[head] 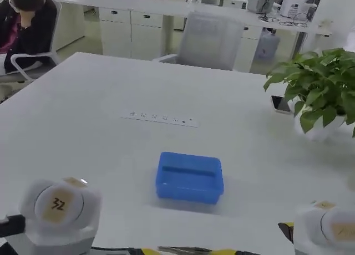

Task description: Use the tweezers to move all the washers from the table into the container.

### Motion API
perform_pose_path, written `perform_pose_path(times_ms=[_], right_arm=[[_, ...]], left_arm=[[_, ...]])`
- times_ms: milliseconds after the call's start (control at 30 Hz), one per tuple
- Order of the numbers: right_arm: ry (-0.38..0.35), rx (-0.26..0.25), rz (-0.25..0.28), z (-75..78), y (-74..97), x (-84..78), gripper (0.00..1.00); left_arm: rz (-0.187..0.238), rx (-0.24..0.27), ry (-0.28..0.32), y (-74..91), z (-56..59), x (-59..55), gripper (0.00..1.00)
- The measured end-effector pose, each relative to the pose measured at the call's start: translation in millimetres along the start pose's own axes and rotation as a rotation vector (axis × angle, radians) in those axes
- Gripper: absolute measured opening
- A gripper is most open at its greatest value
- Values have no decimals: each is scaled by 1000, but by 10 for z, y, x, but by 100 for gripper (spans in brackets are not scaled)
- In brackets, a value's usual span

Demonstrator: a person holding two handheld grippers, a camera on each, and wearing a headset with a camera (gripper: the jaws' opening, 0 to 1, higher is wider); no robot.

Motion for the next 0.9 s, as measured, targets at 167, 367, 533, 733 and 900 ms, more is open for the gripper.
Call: perform_pose_path(times_ms=[167,367,533,733,900], right_arm=[[24,76,27,-1,-41,-25,99],[30,124,-13,89,-129,-220,99],[62,138,-9,157,-93,-158,99],[81,150,-19,240,-124,-102,99],[57,156,-14,198,-122,-75,99]], left_arm=[[14,72,45,0,-42,-3,99],[10,138,34,-13,-126,-56,99],[52,190,58,5,-195,24,99],[52,204,72,-35,-215,53,99],[52,197,69,-27,-157,86,99]])
Point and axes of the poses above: the centre of the closed fingertips' face, and the gripper's own axes: y roughly backward along the fingers, z roughly to its right, x roughly out of its top, the point moved 2 cm from there along y, roughly backward along the fingers, and after that the axes turned 4 degrees about z, right-handed, at the moved point
